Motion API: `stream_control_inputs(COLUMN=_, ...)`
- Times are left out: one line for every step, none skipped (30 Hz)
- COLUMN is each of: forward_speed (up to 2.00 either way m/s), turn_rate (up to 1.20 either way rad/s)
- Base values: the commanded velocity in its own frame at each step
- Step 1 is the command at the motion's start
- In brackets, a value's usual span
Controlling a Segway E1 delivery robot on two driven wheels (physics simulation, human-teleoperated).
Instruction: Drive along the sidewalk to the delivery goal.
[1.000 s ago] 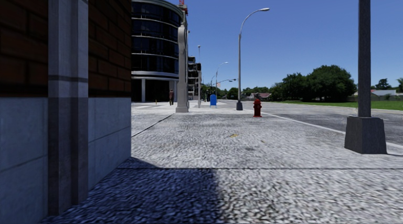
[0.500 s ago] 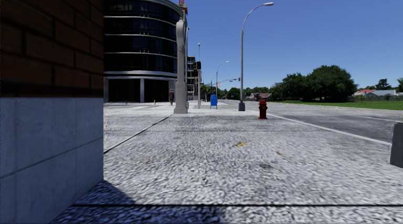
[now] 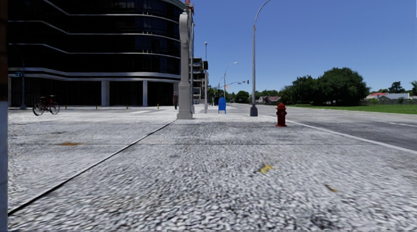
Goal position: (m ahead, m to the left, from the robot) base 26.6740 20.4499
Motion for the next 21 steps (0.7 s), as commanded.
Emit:
stream_control_inputs(forward_speed=2.0, turn_rate=0.0)
stream_control_inputs(forward_speed=2.0, turn_rate=0.0)
stream_control_inputs(forward_speed=2.0, turn_rate=0.0)
stream_control_inputs(forward_speed=2.0, turn_rate=0.0)
stream_control_inputs(forward_speed=2.0, turn_rate=0.0)
stream_control_inputs(forward_speed=2.0, turn_rate=0.0)
stream_control_inputs(forward_speed=2.0, turn_rate=0.0)
stream_control_inputs(forward_speed=2.0, turn_rate=0.09)
stream_control_inputs(forward_speed=2.0, turn_rate=0.16)
stream_control_inputs(forward_speed=2.0, turn_rate=0.16)
stream_control_inputs(forward_speed=2.0, turn_rate=0.23)
stream_control_inputs(forward_speed=2.0, turn_rate=0.26)
stream_control_inputs(forward_speed=2.0, turn_rate=0.26)
stream_control_inputs(forward_speed=2.0, turn_rate=0.26)
stream_control_inputs(forward_speed=2.0, turn_rate=0.26)
stream_control_inputs(forward_speed=2.0, turn_rate=0.27)
stream_control_inputs(forward_speed=2.0, turn_rate=0.27)
stream_control_inputs(forward_speed=2.0, turn_rate=0.27)
stream_control_inputs(forward_speed=2.0, turn_rate=0.27)
stream_control_inputs(forward_speed=2.0, turn_rate=0.27)
stream_control_inputs(forward_speed=2.0, turn_rate=0.28)
